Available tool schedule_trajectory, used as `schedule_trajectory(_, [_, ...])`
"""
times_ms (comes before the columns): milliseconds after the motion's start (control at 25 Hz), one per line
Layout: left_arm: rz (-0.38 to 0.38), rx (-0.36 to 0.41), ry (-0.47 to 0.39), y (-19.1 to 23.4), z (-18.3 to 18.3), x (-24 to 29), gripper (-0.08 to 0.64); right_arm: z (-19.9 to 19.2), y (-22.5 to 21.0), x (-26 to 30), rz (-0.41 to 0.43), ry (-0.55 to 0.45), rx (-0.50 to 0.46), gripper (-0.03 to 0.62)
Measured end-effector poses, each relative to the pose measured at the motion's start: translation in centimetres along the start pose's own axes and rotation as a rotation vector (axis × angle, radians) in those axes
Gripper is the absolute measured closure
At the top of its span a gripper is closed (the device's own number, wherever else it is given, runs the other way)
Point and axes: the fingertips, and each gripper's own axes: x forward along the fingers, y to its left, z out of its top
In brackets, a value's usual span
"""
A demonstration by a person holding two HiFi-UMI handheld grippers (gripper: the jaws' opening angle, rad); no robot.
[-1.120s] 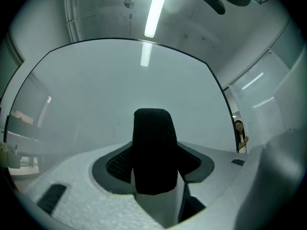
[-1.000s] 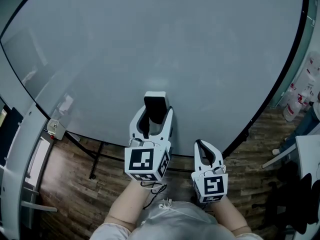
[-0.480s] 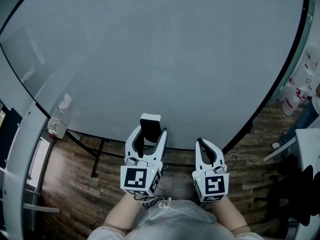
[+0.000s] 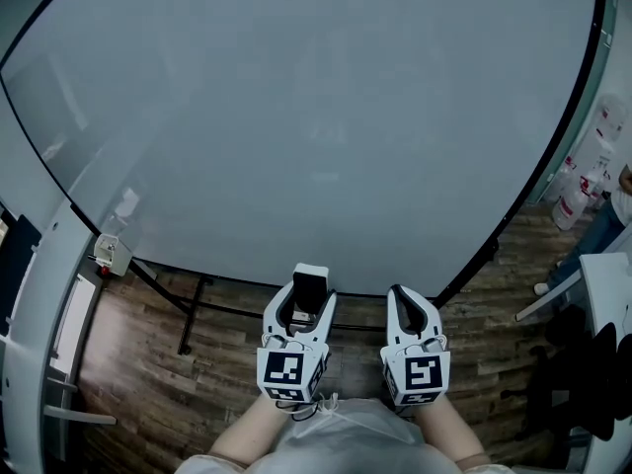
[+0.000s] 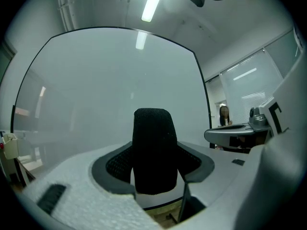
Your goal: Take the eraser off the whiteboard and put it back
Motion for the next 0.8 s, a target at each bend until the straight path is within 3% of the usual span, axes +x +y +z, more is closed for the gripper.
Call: schedule_trajectory(800, [-0.009, -0.031, -0.043, -0.2, 1.8, 0.7, 0.298, 0.7, -0.2, 0.6, 0.019, -0.018, -0.010, 0.565])
